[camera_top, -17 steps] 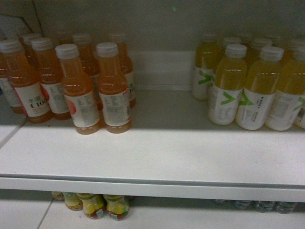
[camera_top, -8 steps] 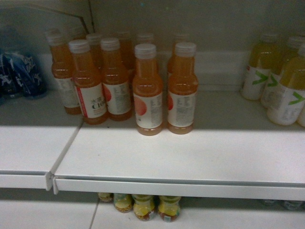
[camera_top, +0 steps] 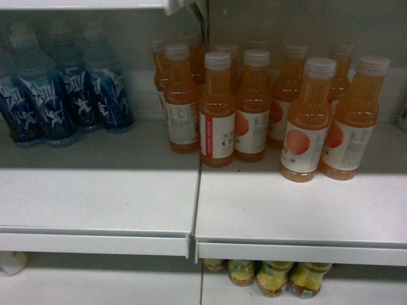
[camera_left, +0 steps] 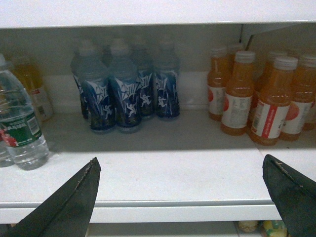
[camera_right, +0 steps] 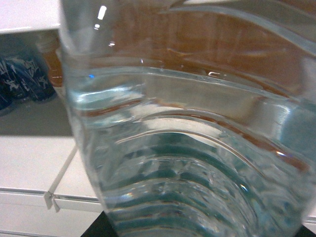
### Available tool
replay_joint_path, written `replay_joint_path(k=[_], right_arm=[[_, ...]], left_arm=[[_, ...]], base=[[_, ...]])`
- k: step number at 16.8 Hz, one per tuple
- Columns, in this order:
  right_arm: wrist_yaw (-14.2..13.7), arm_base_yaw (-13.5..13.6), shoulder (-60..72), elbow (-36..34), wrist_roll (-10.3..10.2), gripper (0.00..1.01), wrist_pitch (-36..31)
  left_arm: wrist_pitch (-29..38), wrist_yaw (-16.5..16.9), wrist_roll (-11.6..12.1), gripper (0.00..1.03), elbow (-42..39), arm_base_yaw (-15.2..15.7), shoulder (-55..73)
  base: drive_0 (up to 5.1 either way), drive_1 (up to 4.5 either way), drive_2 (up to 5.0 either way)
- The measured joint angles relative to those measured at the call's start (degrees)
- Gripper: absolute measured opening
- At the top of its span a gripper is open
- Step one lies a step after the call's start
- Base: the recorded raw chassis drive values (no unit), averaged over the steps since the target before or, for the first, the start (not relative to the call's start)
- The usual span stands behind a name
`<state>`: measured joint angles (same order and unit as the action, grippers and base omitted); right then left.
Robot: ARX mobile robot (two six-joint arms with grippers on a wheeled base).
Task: Move water from second to third shelf
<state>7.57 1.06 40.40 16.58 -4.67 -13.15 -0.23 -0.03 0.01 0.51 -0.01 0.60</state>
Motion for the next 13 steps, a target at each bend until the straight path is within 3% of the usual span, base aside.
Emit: replay_joint_path(k=[13], right_arm=[[-0.02,0.00,0.00,0.00,0.00,0.40,-0.11]], left_arm=[[0.04,0.02,0.02,0.98,0.00,0.00,0.00]], base=[[-5.2,2.27,2.3]])
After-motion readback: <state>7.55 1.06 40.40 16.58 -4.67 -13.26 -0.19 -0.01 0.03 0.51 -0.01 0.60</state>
